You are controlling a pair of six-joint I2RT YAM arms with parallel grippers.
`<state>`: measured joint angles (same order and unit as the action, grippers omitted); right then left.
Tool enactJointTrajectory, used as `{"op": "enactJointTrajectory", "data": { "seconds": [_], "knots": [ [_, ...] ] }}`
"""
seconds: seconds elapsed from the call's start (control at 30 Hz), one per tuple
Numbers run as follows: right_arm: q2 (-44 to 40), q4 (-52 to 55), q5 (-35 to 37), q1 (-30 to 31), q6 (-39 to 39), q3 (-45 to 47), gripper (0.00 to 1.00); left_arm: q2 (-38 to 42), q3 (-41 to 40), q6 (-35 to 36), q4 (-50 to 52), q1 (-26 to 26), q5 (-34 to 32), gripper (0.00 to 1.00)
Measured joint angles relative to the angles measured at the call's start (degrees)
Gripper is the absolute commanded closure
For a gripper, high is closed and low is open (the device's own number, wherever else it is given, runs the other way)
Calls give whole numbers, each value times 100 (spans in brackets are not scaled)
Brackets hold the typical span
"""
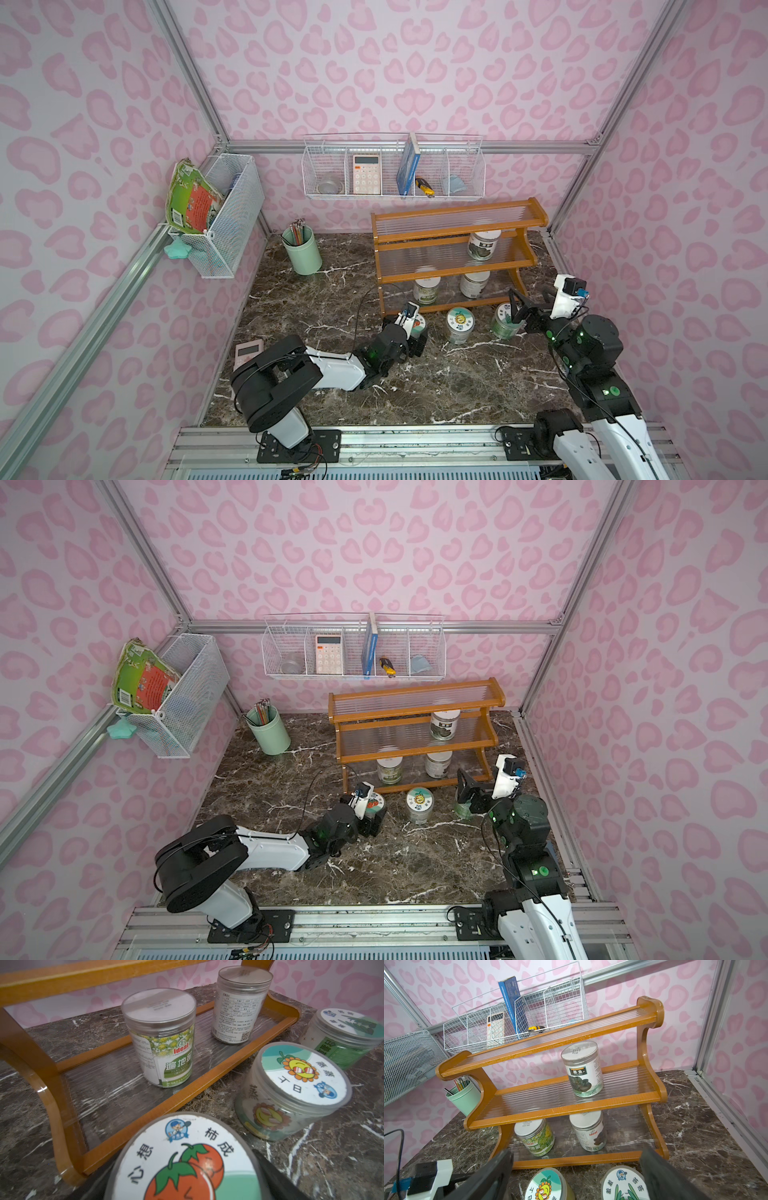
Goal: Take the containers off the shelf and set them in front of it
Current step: Place the container at the center of the board.
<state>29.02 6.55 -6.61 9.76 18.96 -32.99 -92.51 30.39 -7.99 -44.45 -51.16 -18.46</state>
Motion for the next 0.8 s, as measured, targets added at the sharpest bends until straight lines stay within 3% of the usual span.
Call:
{"op": "enactJointTrajectory", "data": {
  "seconds": [0.8],
  "knots": [
    [-96, -31, 22, 0, 2, 162, 1, -267, 94, -120, -162, 122, -256, 6]
  ]
}}
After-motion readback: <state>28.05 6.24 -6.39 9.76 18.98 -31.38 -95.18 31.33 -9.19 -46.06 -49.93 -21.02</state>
